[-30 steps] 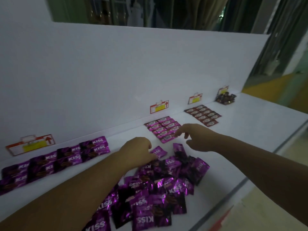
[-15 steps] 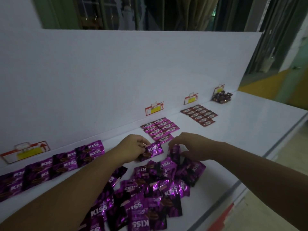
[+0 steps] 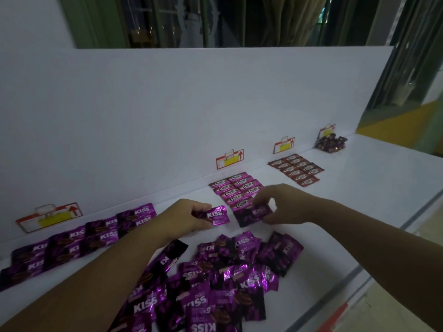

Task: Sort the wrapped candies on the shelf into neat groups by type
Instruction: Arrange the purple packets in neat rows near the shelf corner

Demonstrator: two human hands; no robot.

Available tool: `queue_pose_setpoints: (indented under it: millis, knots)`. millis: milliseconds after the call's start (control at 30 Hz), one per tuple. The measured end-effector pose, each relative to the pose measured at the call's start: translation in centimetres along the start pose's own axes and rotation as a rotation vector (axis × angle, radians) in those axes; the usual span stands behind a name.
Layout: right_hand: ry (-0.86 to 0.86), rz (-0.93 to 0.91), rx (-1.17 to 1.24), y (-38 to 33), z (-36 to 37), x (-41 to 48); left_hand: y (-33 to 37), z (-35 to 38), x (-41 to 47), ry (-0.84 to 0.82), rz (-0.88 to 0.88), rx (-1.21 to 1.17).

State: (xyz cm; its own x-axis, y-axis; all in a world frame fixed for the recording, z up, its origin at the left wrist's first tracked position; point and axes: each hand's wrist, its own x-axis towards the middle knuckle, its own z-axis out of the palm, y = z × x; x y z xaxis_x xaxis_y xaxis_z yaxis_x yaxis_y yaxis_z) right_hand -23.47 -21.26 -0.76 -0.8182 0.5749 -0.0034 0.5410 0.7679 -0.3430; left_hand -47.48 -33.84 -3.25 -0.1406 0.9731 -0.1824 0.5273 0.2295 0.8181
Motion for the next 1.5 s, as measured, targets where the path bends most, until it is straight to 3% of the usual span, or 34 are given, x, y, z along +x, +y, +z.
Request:
queue_pose_setpoints:
  millis: [167, 367, 700, 867, 1233, 1500]
  knots:
    - [0.194, -0.044, 0.032, -0.8, -0.5, 0.7, -0.2, -0.9, -1.0, 0.164, 0.084, 0.073]
    - [0.239, -0.266, -0.008, -5.6, 0.4, 4.0, -2.0, -3.7, -4.6, 0.321, 0.158, 0.094]
    - [0.19, -0.494, 0.073, -15.9, 3.7, 9.5, -8.6, -11.0, -15.1, 0.635, -0.014, 0.048]
    - [0.153, -0.542, 0.111, -20.7, 5.4, 11.2, -11.6, -13.2, -20.0, 0.77, -0.077, 0.165]
    - [0.108, -0.481, 0.089, -24.8, 8.4, 12.9, -14.1, -12.8, -22.1, 0.708, -0.083, 0.467]
    - [0.073, -0.422, 0.077, -24.6, 9.8, 13.0, -16.6, -11.4, -21.8, 0.731, -0.095, 0.515]
